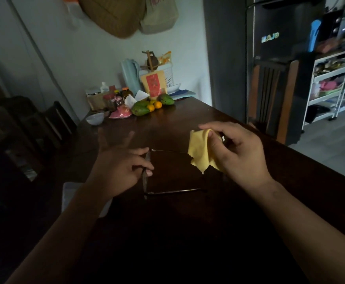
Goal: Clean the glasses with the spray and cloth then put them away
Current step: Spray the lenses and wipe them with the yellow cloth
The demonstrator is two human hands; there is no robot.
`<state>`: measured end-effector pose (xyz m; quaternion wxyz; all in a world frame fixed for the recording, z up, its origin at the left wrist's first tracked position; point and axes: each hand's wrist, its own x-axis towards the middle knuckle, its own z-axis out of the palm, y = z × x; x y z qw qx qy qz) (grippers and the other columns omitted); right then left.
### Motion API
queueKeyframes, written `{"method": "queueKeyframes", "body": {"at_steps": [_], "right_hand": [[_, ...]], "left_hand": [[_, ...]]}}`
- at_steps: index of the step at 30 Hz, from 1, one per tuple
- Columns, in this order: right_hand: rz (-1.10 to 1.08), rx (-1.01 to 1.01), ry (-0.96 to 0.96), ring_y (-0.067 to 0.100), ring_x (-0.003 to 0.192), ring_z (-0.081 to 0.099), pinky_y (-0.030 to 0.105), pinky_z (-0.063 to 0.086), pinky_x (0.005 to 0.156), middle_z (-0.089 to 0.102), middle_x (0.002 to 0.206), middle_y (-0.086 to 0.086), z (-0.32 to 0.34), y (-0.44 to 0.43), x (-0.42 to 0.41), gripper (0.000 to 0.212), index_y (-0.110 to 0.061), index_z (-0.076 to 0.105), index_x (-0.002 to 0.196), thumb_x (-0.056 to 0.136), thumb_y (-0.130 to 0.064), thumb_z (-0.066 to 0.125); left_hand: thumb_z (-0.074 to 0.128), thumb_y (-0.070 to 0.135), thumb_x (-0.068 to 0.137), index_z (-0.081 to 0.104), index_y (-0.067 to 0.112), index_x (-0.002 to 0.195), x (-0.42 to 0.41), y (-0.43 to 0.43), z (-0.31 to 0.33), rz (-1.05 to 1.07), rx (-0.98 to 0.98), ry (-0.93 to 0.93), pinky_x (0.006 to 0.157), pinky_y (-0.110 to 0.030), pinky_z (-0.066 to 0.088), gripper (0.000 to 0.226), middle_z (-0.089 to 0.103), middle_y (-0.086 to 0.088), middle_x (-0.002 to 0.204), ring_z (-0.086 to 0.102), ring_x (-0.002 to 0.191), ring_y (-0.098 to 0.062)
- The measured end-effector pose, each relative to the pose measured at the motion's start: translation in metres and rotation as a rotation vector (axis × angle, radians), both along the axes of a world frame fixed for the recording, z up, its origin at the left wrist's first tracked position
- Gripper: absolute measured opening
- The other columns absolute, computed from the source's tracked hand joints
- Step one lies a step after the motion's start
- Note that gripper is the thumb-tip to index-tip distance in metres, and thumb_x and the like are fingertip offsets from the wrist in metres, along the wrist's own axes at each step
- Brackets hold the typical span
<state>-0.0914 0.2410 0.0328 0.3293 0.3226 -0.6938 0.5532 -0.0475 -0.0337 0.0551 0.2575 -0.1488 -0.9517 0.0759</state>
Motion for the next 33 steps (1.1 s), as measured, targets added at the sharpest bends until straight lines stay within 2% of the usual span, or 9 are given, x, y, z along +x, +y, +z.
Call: {"method": "queueKeyframes", "body": {"at_steps": [5,9,12,15,17,19,25,29,33], "right_hand": [[-0.036,0.011,0.014,0.008,0.091,0.063,0.024,0.046,0.084,0.07,0.099,-0.013,0.002,0.001,0.003,0.025,-0.022,0.072,0.108,0.092,-0.004,0.065],[-0.03,0.061,0.015,0.008,0.093,0.064,0.024,0.046,0.085,0.07,0.101,-0.014,0.0,-0.002,0.004,0.025,-0.023,0.072,0.108,0.092,-0.005,0.066],[-0.03,0.09,0.039,0.004,0.092,0.063,0.018,0.046,0.083,0.069,0.1,-0.018,-0.002,-0.003,0.004,0.025,-0.026,0.071,0.104,0.09,-0.006,0.067],[-0.041,0.109,0.084,0.0,0.091,0.062,0.014,0.044,0.08,0.067,0.099,-0.022,-0.006,-0.005,0.005,0.021,-0.027,0.07,0.104,0.09,-0.012,0.069],[-0.069,0.125,0.142,-0.004,0.093,0.059,0.012,0.043,0.082,0.065,0.1,-0.024,-0.007,-0.008,0.005,0.016,-0.027,0.071,0.104,0.09,-0.019,0.066],[-0.106,0.186,0.212,-0.005,0.096,0.058,0.015,0.043,0.088,0.066,0.103,-0.022,-0.01,-0.012,0.004,0.015,-0.024,0.073,0.104,0.09,-0.019,0.069],[-0.301,0.336,0.285,0.023,0.1,0.057,0.043,0.046,0.082,0.07,0.113,-0.008,-0.017,-0.019,0.007,0.026,-0.025,0.073,0.114,0.093,-0.028,0.06],[-0.363,0.402,0.321,0.019,0.108,0.051,0.035,0.037,0.084,0.067,0.118,-0.012,-0.01,-0.025,0.019,0.033,-0.03,0.069,0.122,0.093,-0.035,0.055],[-0.3,0.51,0.289,0.016,0.118,0.048,0.034,0.038,0.091,0.06,0.132,-0.017,-0.009,-0.031,0.024,0.04,-0.033,0.062,0.131,0.093,-0.038,0.054]], "left_hand": [[0.075,0.036,0.069,0.069,0.049,0.084,0.008,0.007,-0.003,0.027,0.169,0.082,0.111,-0.052,-0.022,0.021,0.067,0.024,0.113,0.034,0.139,-0.018],[0.059,0.043,0.072,0.07,0.042,0.093,0.015,0.023,-0.006,0.001,0.349,0.095,0.109,-0.068,0.019,0.024,0.074,0.02,0.095,0.058,0.116,-0.009],[0.067,0.037,0.077,0.071,0.042,0.098,0.016,0.03,-0.005,0.027,0.459,0.105,0.111,-0.045,0.034,0.022,0.074,0.018,0.096,0.067,0.096,-0.001],[0.072,0.037,0.074,0.072,0.041,0.098,0.019,0.037,-0.004,0.042,0.628,0.121,0.084,-0.023,0.053,0.024,0.073,0.024,0.093,0.065,0.086,0.009],[0.076,0.034,0.071,0.074,0.037,0.096,0.02,0.044,-0.004,0.021,0.696,0.154,0.072,-0.018,0.055,0.025,0.072,0.025,0.092,0.065,0.084,0.01],[0.079,0.026,0.071,0.077,0.029,0.094,0.019,0.05,-0.003,-0.029,0.772,0.166,0.074,-0.021,0.056,0.023,0.076,0.016,0.089,0.067,0.081,0.008],[0.079,0.016,0.068,0.078,0.018,0.084,0.02,0.069,0.003,-0.088,0.897,0.222,0.065,-0.012,0.052,0.016,0.071,0.02,0.089,0.067,0.073,0.007],[0.08,0.014,0.067,0.079,0.02,0.08,0.021,0.072,0.008,-0.088,0.944,0.208,0.056,-0.002,0.044,0.014,0.062,0.042,0.078,0.064,0.063,0.014],[0.08,0.012,0.067,0.077,0.028,0.076,0.022,0.071,0.011,-0.084,0.969,0.174,0.054,-0.004,0.044,0.018,0.06,0.036,0.056,0.064,0.06,0.012]]}}
